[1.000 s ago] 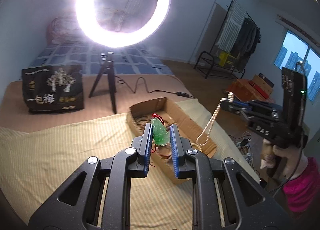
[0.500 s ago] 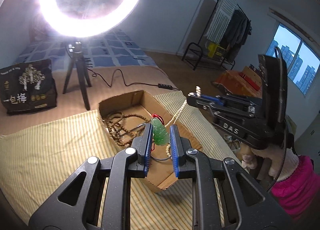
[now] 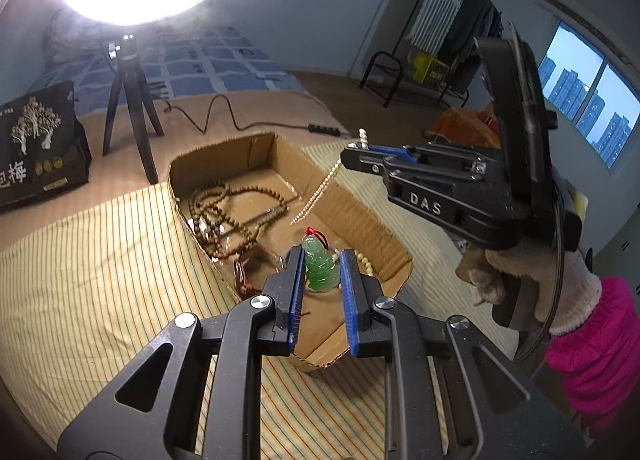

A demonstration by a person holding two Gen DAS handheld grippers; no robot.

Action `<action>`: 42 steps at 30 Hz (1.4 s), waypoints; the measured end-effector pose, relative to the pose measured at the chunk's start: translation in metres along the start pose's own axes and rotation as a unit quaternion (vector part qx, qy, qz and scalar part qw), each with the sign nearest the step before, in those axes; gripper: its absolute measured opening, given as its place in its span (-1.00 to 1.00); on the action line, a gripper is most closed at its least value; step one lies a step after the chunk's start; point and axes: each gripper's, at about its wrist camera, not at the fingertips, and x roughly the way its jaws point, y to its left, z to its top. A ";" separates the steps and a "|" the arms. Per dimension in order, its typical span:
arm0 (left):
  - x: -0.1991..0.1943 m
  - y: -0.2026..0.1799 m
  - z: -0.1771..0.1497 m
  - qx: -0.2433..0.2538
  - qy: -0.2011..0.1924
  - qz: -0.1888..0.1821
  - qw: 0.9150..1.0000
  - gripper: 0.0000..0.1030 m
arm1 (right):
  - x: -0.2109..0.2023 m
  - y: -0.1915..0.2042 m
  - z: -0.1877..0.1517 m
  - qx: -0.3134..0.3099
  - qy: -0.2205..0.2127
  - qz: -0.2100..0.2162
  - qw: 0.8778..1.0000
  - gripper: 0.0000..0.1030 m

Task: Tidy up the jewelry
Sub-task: 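Lower the jade pendant into the box and open the left tool, then move both open tools from the box to the loose pearls on the sheet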

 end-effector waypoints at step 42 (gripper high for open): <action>-0.002 0.012 -0.023 0.027 0.031 0.045 0.998 -0.05 | 0.015 -0.006 -0.027 0.098 0.041 0.002 0.994 0.38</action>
